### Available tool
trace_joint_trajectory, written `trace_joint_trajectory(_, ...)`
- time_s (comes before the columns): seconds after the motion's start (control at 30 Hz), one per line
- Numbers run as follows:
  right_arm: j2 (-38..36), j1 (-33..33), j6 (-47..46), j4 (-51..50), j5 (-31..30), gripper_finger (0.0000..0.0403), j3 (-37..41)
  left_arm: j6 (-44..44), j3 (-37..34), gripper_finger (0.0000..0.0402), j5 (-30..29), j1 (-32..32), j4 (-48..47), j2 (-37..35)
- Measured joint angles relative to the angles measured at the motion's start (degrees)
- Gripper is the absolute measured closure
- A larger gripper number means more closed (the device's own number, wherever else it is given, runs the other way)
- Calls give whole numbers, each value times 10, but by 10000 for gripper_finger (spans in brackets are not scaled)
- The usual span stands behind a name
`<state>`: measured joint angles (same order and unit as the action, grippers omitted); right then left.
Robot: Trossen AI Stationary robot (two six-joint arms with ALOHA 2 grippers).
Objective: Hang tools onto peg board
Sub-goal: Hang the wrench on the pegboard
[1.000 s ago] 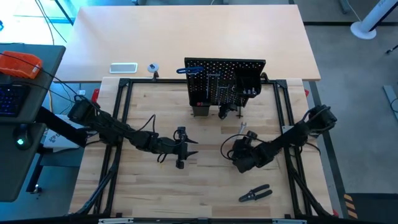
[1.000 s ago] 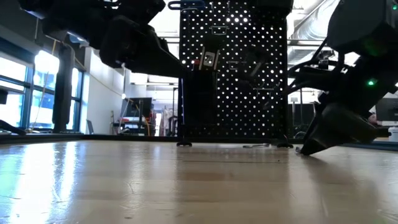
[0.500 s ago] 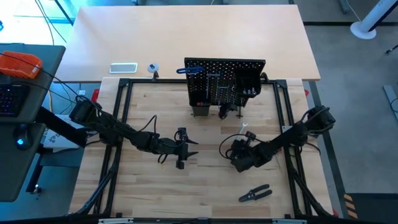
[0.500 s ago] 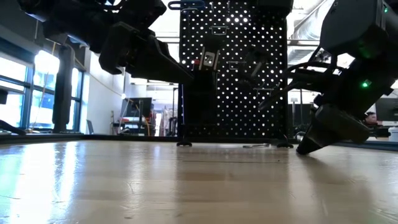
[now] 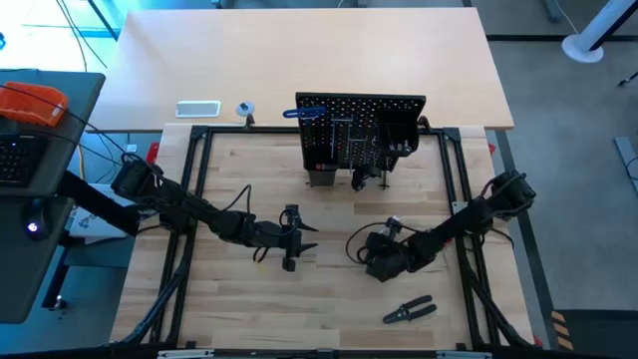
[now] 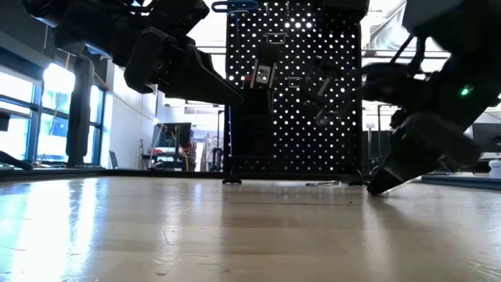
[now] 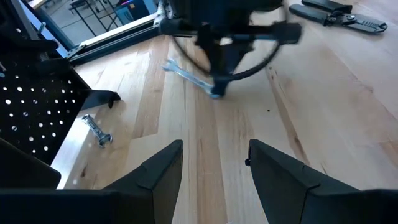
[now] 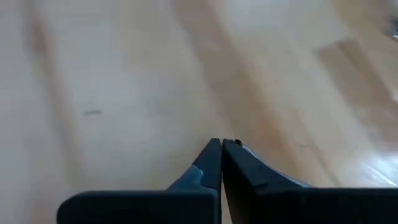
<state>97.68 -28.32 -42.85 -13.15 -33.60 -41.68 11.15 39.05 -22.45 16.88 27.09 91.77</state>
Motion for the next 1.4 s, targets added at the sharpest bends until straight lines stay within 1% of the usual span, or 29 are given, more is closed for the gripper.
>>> trace_joint_trajectory(0.17,0,-23,41,12,17,403,-36,4,0,224,-1,-3,1,0)
trace_joint_trajectory(0.33,0,-33,103,49,27,403,-67,5,0,224,-1,-10,4,0)
trace_joint_trajectory(0.4,-1,-33,108,36,25,403,-80,5,0,224,1,-13,7,0)
trace_joint_trajectory(0.5,-1,-33,108,-19,22,402,-97,5,0,224,11,-15,9,0)
trace_joint_trajectory(0.6,-2,-33,101,-65,21,392,-111,5,0,224,12,-15,8,0)
trace_joint_trajectory(0.73,-2,-32,118,-62,32,380,-122,5,0,224,13,-15,9,0)
trace_joint_trajectory(0.83,-2,-32,135,-59,32,392,-130,10,0,224,14,-17,16,2)
trace_joint_trajectory(0.93,-2,-32,148,-58,25,400,-139,15,1,224,19,-24,32,21)
trace_joint_trajectory(1.1,-3,-32,142,-87,31,389,-138,15,1,224,63,-45,70,83)
trace_joint_trajectory(1.17,-3,-35,143,-113,46,380,-137,10,1,224,87,-52,101,111)
trace_joint_trajectory(1.23,-3,-39,143,-126,51,362,-137,4,1,224,102,-57,139,139)
trace_joint_trajectory(1.33,-3,-40,147,-127,52,319,-137,-1,3,224,117,-63,189,174)
trace_joint_trajectory(1.4,1,-40,148,-127,52,286,-137,-1,12,224,124,-65,201,194)
